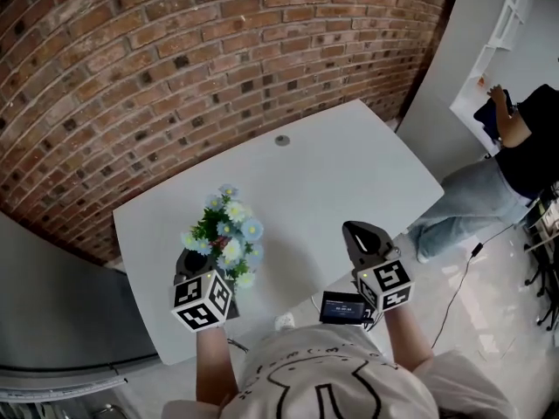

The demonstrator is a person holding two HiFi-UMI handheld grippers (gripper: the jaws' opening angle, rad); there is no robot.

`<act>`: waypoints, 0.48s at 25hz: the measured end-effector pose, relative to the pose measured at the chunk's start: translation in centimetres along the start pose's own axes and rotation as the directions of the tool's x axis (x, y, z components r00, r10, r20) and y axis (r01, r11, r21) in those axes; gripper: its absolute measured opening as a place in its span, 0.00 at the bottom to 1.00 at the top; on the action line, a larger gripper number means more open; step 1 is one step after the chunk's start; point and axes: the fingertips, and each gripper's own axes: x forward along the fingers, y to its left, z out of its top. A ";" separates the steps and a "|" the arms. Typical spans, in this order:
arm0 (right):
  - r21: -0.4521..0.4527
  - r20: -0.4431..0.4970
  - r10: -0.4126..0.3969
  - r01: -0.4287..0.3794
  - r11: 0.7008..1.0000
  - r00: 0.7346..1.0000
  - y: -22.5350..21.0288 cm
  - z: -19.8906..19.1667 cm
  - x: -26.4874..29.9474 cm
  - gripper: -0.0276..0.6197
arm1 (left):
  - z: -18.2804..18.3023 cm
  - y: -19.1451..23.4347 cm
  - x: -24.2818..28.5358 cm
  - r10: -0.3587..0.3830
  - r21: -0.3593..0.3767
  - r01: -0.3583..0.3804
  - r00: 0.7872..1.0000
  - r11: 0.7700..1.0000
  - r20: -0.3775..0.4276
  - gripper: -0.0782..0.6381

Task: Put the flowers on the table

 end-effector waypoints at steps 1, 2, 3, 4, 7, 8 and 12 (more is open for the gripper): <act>0.003 -0.001 -0.006 0.006 1.000 1.000 -0.1 0.1 0.6 0.07 | 0.2 0.3 0.7 -0.006 0.002 0.006 1.000 1.000 -0.002 0.18; 0.005 -0.001 -0.012 0.012 1.000 1.000 -0.2 0.1 1.1 0.07 | 0.3 0.5 1.3 -0.011 0.004 0.012 1.000 1.000 -0.003 0.18; 0.005 -0.002 -0.019 0.019 1.000 1.000 -0.3 0.1 1.6 0.07 | 0.3 0.7 1.9 -0.016 0.005 0.016 1.000 1.000 -0.004 0.18; 0.005 -0.003 -0.025 0.025 1.000 1.000 -0.4 0.2 2.0 0.07 | 0.3 0.9 2.4 -0.020 0.005 0.020 1.000 1.000 -0.006 0.18; 0.009 -0.010 -0.034 0.035 0.999 0.999 -0.5 0.2 2.9 0.07 | 0.1 1.3 3.5 -0.030 0.004 0.030 0.999 1.000 -0.019 0.18; 0.010 -0.013 -0.035 0.035 0.999 0.999 -0.5 0.2 3.2 0.07 | 0.0 1.4 3.8 -0.032 0.004 0.032 0.999 0.999 -0.024 0.18; 0.011 -0.026 -0.038 0.038 0.999 0.999 -0.4 -0.1 4.0 0.07 | -0.5 1.8 4.8 -0.037 0.007 0.037 0.998 0.999 -0.042 0.19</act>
